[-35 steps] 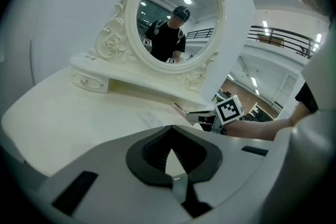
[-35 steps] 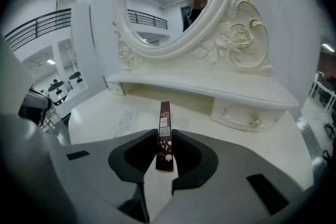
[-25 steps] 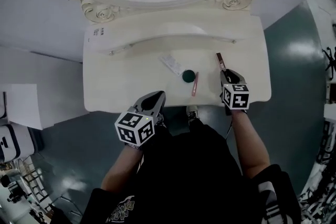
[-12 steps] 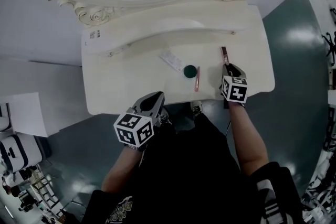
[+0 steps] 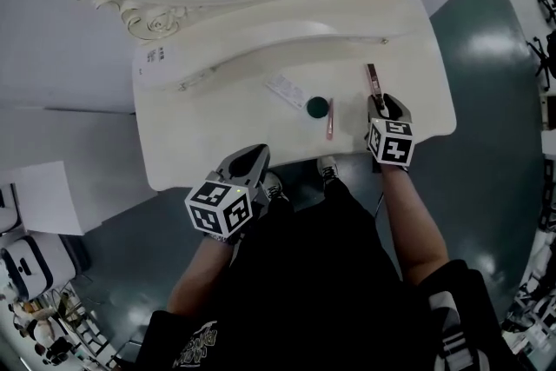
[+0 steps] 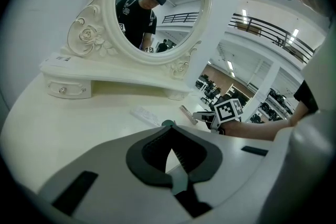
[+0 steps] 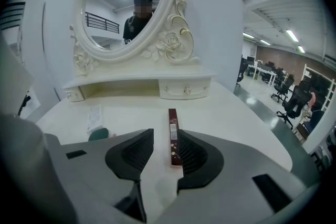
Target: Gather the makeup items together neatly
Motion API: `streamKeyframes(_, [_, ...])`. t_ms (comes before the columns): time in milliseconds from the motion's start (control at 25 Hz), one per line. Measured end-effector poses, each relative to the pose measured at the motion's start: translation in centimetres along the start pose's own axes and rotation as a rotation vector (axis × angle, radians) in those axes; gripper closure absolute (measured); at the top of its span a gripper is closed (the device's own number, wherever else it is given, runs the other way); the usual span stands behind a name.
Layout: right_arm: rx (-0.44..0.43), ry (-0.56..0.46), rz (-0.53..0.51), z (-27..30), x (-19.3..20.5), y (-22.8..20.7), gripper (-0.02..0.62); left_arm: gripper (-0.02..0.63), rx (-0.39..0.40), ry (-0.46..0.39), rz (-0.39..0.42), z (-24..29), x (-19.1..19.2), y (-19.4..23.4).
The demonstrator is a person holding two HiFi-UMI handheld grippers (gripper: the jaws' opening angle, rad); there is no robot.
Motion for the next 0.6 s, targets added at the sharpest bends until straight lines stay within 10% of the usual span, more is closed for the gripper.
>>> streamKeyframes(320, [-0.202,0.165,-0.008,-2.0,5.6,8.7,0.448,0.598,0.059,-0.022,0.03,-0.7,-0.1,-0.1])
streamKeyframes(600, [-0.124,0.231,-0.047,-0.6,8.7,10.5,0.469,0.598,0.057,-0.025,0.024,-3.2,1.1,1.4])
Point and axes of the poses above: the fingertips, and each gripper's own axes: z forward along the fingers, y to its left, x out of its underside, the point moved 5 cm from there along -z, backward along the fingers, and after that the axes turned 14 degrees about z, right-handed, at the moved point
